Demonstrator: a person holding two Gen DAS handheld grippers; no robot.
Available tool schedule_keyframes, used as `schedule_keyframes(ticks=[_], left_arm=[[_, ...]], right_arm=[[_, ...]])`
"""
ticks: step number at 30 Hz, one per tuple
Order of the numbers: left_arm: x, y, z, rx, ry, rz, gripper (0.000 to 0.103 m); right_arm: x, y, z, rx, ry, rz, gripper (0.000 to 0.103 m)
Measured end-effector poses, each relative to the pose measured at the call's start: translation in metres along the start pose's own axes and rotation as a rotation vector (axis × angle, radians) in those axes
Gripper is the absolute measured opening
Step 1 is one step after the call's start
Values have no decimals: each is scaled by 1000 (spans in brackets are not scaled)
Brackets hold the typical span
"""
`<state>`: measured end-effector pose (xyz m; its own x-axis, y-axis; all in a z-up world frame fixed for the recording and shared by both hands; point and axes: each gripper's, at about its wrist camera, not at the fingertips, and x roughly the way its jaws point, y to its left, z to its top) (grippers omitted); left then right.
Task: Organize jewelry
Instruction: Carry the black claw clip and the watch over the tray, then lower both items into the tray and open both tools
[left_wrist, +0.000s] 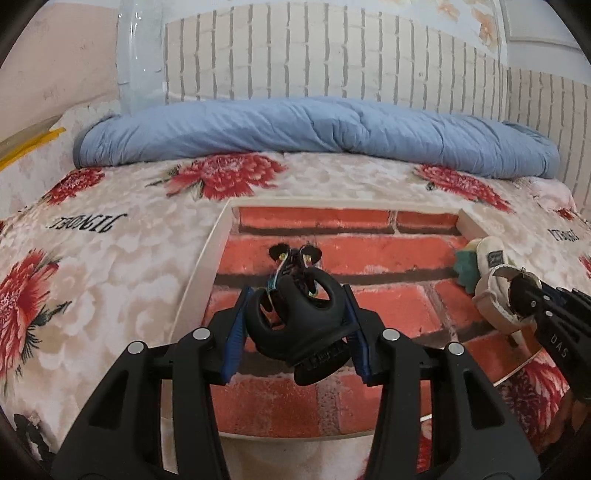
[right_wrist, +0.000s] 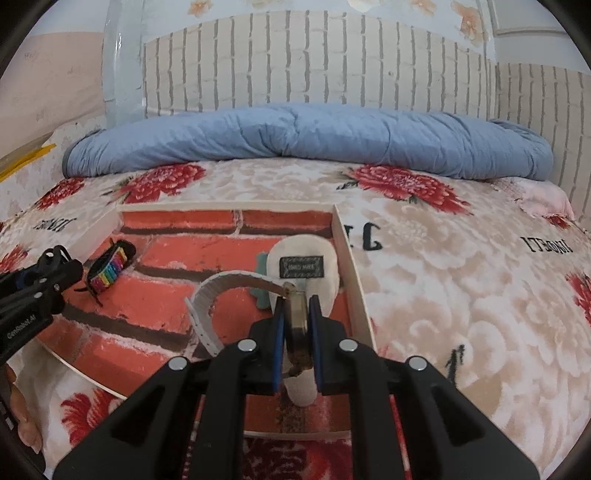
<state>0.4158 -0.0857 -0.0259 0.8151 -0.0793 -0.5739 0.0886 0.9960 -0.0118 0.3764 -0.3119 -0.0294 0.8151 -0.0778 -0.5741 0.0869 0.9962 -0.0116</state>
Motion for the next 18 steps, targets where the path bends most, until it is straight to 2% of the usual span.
schedule_keyframes(ticks=[12, 18], left_arm=[[15, -4, -6, 19, 61, 2, 46], [20, -4, -7, 19, 87, 5, 47]], right_arm=[[8, -4, -2, 17, 31, -13, 13], [12, 2, -3, -19, 52, -27, 14]])
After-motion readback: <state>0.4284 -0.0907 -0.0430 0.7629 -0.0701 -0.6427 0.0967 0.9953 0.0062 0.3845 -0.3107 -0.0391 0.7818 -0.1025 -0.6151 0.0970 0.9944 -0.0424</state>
